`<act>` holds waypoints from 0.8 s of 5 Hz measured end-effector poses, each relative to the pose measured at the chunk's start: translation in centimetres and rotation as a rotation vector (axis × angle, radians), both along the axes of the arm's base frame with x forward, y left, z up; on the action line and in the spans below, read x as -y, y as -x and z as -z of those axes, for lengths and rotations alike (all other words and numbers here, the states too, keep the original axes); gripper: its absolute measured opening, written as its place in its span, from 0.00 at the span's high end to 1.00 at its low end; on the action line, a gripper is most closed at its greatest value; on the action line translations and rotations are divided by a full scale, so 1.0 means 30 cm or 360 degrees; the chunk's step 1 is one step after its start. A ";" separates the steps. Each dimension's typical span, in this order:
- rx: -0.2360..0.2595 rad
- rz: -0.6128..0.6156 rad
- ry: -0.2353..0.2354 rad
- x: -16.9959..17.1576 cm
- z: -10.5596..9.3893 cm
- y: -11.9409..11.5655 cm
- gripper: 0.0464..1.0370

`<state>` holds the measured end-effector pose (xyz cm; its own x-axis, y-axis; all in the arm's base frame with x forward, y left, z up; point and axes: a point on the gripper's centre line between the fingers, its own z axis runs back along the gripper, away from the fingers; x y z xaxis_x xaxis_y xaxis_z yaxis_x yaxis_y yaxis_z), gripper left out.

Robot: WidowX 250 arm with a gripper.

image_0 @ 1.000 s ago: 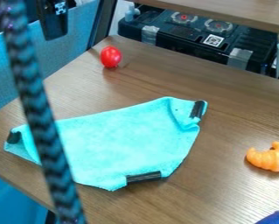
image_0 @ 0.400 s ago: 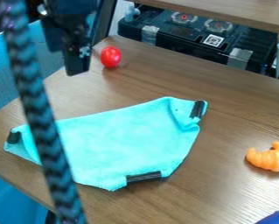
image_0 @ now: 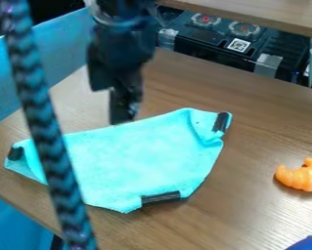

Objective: Unfold the cloth from right to left

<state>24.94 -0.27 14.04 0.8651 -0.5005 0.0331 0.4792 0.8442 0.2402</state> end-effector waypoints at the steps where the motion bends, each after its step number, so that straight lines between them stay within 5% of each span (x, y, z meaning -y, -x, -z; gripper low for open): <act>1: 0.0038 0.0050 -0.0134 0.049 0.066 0.034 0.04; 4: 0.0326 -0.0177 -0.0247 0.115 0.207 0.022 0.04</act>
<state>24.30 -3.74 7.83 0.8983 -0.4153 0.1436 0.3134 0.8346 0.4531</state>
